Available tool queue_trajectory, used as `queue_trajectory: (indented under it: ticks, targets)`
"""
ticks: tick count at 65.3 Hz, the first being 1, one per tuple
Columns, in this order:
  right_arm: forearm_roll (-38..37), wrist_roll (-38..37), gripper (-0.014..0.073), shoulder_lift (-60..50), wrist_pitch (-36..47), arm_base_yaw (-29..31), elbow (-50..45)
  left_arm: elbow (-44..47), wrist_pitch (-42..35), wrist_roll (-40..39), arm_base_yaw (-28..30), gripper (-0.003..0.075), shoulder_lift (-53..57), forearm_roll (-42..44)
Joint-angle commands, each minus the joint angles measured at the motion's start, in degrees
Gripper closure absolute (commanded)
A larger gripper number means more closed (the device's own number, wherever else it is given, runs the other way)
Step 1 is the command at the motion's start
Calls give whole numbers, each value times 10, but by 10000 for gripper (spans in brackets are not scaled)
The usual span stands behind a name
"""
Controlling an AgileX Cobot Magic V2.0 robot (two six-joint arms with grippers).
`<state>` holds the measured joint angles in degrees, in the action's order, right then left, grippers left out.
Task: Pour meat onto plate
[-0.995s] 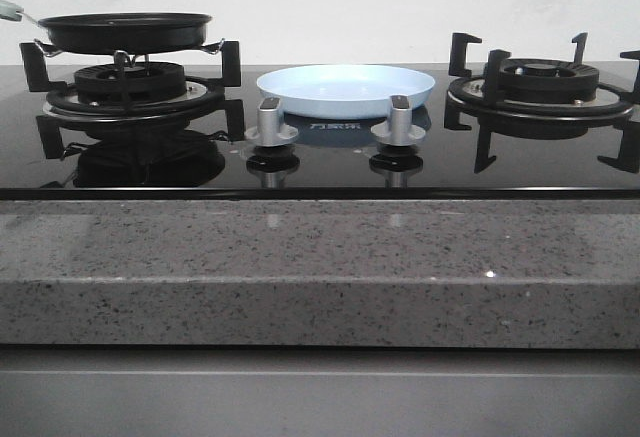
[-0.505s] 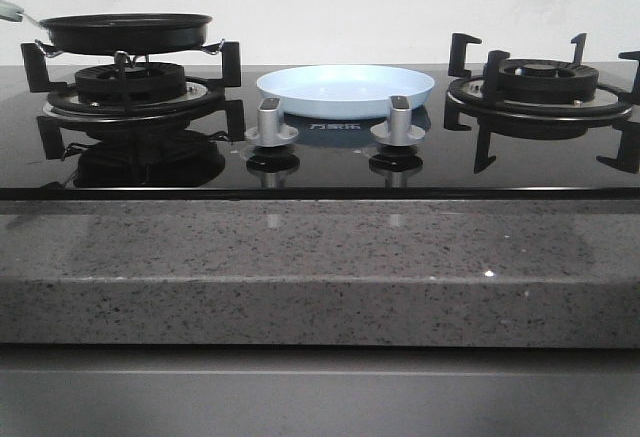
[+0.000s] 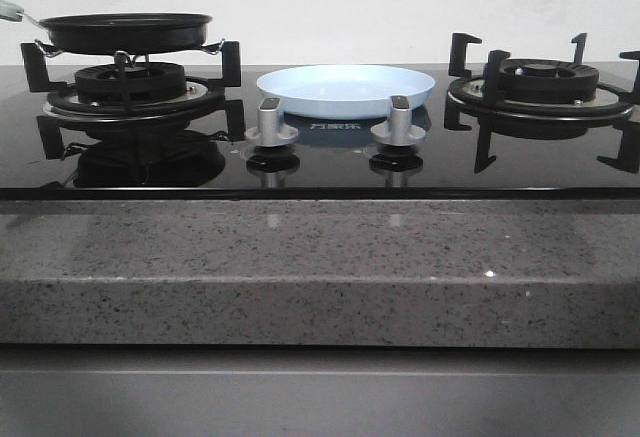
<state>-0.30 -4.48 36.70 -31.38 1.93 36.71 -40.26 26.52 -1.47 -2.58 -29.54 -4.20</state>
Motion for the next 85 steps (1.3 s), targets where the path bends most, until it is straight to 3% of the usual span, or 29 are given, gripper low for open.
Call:
queue_trajectory:
  ticks: [1,7,11,17,20,26,32,63,85]
  targets:
    - [-8,30,660,6,41,3,19,-15,-35,-3,-3,740,-8,-7]
    - [-8,36,648,6,40,3,19,-15,-31,-3,-3,708,-16,-7]
    - [-8,36,592,6,40,3,19,-15,-27,-3,-3,620,-21,-6]
    - [-8,36,429,6,40,3,19,-15,-23,-3,-3,381,-27,-6]
    - [-8,36,296,6,40,3,19,-15,-23,-3,-3,265,-31,-6]
    - [-8,36,104,6,40,3,19,-15,-23,-3,-3,157,-34,-6]
    - [-8,36,28,6,41,3,19,-15,-23,-3,-3,154,-36,-6]
    - [23,36,34,8,38,-4,22,-15,-22,-3,-3,154,-38,-6]
    - [34,69,34,102,-16,-123,138,-15,-22,-3,-3,154,-38,-6]
